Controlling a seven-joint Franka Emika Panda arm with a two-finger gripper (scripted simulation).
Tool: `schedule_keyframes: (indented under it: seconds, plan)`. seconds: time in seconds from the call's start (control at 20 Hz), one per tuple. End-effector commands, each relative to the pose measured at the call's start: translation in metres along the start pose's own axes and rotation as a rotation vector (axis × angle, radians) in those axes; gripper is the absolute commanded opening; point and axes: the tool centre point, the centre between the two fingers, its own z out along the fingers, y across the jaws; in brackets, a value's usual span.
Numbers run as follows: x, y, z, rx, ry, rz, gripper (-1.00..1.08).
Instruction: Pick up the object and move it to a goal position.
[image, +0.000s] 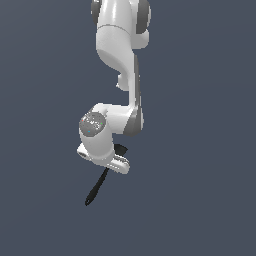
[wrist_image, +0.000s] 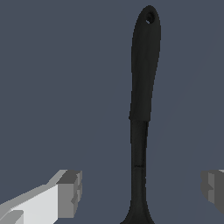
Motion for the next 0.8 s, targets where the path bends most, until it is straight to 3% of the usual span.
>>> schedule_keyframes:
  seconds: [0.0, 0.45, 0.75]
  plan:
    - [0.0, 0.0, 0.003, 0.0, 0.0, 0.0, 1.0]
    - [-0.001, 0.001, 0.044, 0.0, 0.001, 0.002, 1.0]
    - [0.001, 0.0, 0.05, 0.0, 0.001, 0.002, 1.0]
